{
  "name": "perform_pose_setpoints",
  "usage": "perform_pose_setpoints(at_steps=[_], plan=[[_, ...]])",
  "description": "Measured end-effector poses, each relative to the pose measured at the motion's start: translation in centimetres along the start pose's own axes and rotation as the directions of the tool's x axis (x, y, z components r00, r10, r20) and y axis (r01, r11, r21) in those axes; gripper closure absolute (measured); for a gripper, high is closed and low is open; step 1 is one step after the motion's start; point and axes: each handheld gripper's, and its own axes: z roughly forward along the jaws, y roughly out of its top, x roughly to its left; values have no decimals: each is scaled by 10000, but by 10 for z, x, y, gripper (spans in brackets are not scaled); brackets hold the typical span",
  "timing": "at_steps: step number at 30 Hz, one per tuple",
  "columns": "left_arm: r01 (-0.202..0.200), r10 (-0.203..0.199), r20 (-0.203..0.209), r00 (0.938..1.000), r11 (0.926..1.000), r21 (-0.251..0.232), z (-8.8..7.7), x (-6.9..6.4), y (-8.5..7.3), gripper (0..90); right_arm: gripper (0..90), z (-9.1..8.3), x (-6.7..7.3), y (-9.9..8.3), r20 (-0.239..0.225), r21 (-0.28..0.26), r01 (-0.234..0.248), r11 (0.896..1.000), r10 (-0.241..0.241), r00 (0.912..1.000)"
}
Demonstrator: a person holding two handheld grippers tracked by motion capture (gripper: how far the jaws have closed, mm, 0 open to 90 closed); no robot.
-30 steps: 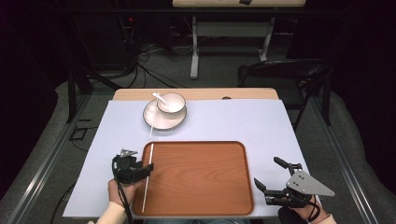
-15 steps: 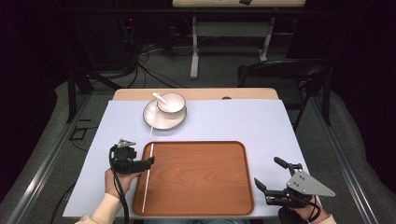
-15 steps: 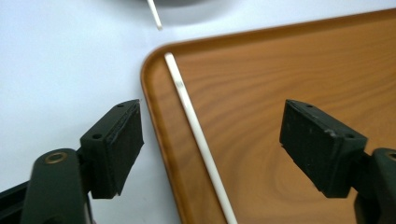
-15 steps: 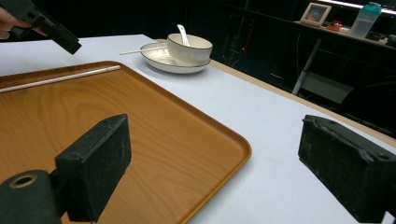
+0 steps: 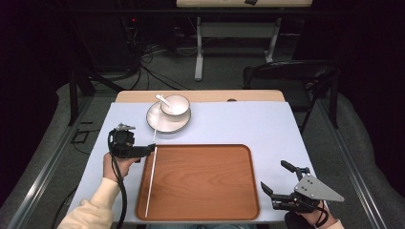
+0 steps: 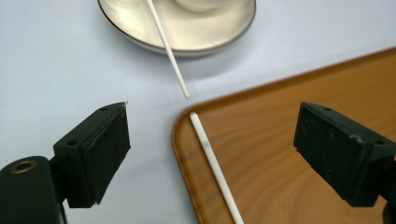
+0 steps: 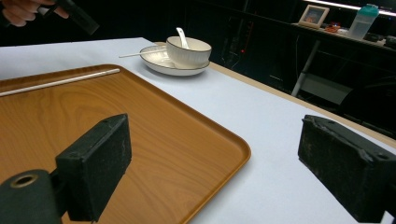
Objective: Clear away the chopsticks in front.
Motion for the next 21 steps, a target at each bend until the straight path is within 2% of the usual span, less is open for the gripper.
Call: perform_pose_setpoints(at_steps=[8, 10, 13, 17, 19, 21], plan=[[-296, 295, -316, 9991, 9996, 2, 9, 11, 32, 70, 90, -1, -2, -1, 61, -135, -168, 9998, 169, 9998], [-263, 264, -310, 9992, 9996, 40, 14, 14, 38, 71, 89, -2, -1, -1, 68, -189, -208, 9996, 209, 9998], [-13, 16, -201, 9998, 9999, 120, 23, 19, 48, 71, 88, -2, -1, -1, 79, -218, -182, 9996, 184, 9998], [18, -3, -514, 9987, 9995, 302, 36, 24, 62, 39, 88, -2, -2, -1, 80, -161, -208, 9997, 209, 9997], [99, -70, -500, 9987, 9983, 579, 43, 28, 68, 0, 88, -2, -2, -1, 76, -175, -193, 9997, 194, 9998], [129, -92, -641, 9979, 9982, 578, 51, 31, 75, 1, 88, -1, -1, -1, 72, -169, -175, 9997, 176, 9998]])
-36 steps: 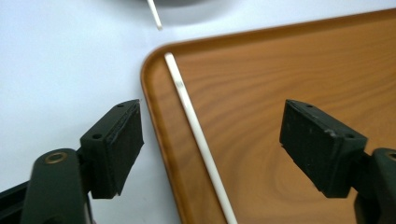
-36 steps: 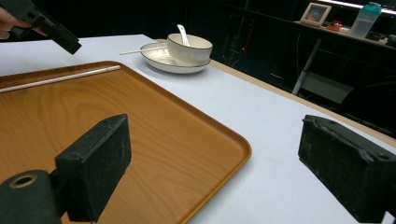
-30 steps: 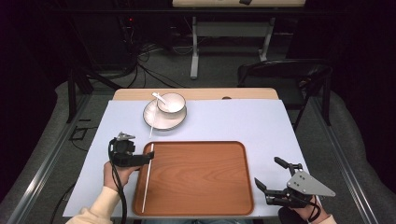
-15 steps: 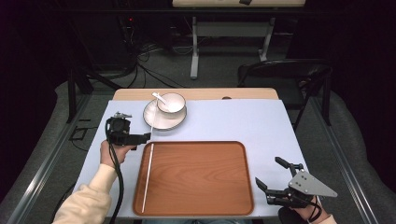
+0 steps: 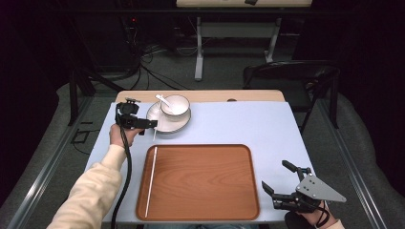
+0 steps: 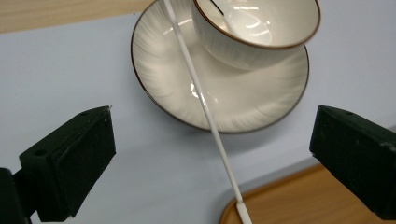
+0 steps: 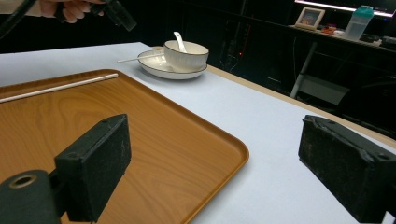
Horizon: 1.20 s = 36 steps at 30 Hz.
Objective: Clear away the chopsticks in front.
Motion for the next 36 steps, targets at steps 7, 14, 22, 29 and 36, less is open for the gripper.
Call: perform_pose_setpoints(at_steps=[7, 14, 22, 29, 36], plan=[[94, -84, -265, 9996, 9992, 378, 24, 7, 20, 5, 87, 0, 0, 0, -9, 45, 21, 10000, -21, 10000], [677, -657, -409, 9970, 9964, 510, 49, 19, 31, 40, 86, 0, 0, 0, 0, 60, 37, 10000, -37, 10000], [496, -433, -587, 9973, 9926, 1108, 71, 18, 36, 152, 85, 1, 0, 0, 11, 64, 18, 10000, -18, 10000], [547, -468, -573, 9973, 9879, 1448, 83, 18, 33, 285, 85, 1, 0, 0, 8, 64, 3, 10000, -3, 10000], [633, -541, -816, 9952, 9913, 1157, 83, 19, 33, 383, 83, 1, 0, 0, 7, 132, -45, 9999, 45, 10000]])
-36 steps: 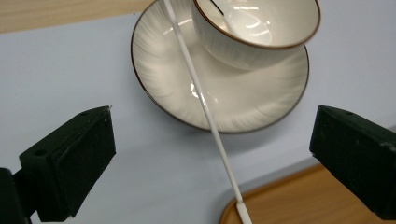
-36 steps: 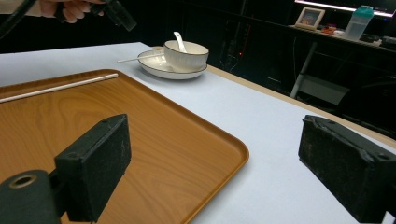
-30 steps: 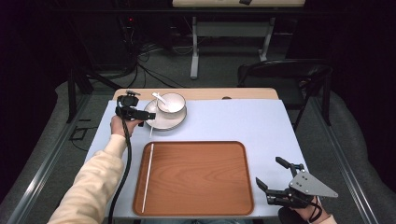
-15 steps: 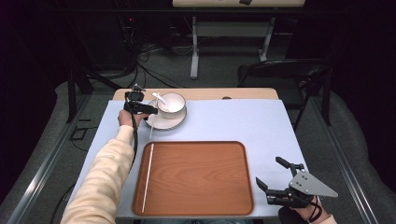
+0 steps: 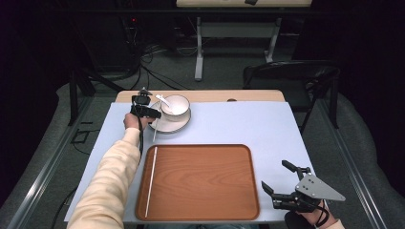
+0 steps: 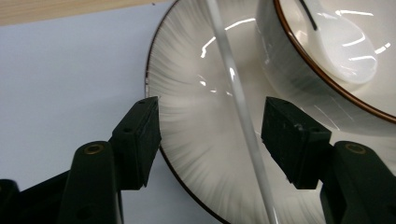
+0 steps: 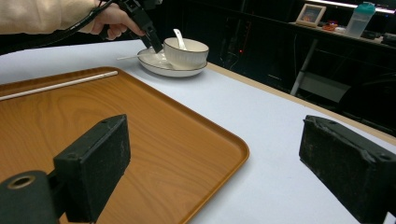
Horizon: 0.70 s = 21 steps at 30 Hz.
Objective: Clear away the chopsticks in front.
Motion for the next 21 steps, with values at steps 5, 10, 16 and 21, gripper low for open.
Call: perform_pose_setpoints(at_steps=[5, 10, 16, 21], plan=[[-10, 11, 120, 9999, 10000, -36, 2, 0, -1, 453, 84, 0, 0, 0, -14, 11, 38, 10000, -38, 10000], [-15, 15, 295, 9996, 10000, -22, 6, -4, -1, 549, 84, 1, 1, 0, -8, 74, 39, 10000, -39, 10000], [55, -56, 336, 9994, 10000, 35, 12, -5, -3, 667, 84, 2, 0, 0, -24, 133, -46, 9999, 46, 10000], [235, -237, 136, 9996, 9996, 163, 14, -4, -5, 740, 84, 1, 0, 0, -29, 92, -22, 10000, 22, 10000]])
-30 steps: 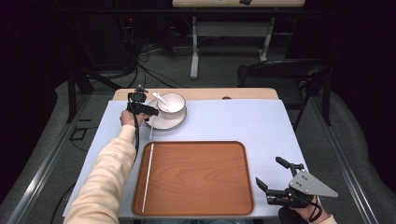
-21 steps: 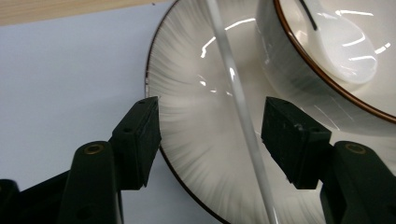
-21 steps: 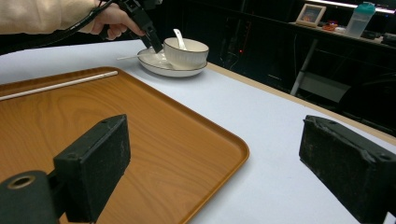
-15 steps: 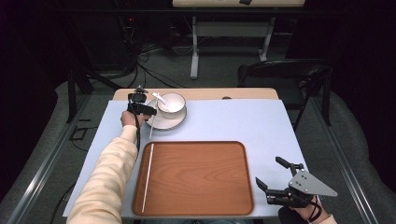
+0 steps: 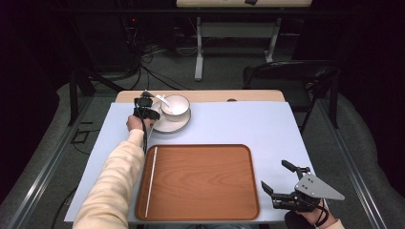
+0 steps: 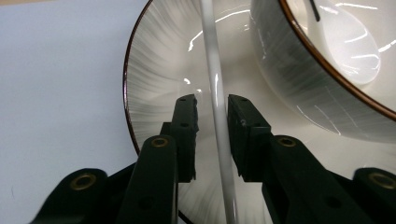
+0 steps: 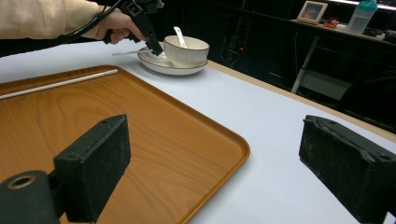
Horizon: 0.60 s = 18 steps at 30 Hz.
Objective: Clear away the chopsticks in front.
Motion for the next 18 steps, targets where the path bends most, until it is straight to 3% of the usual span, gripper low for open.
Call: perform_pose_setpoints(at_steps=[12, 18], plan=[[577, -581, -210, 9981, 9982, -162, 2, 8, -3, 839, 84, 0, 0, 0, 9, 28, -14, 10000, 14, 10000], [1015, -1018, -26, 9948, 9933, -555, -6, 14, -4, 845, 84, 0, 0, 0, 2, 2, -3, 10000, 3, 10000]])
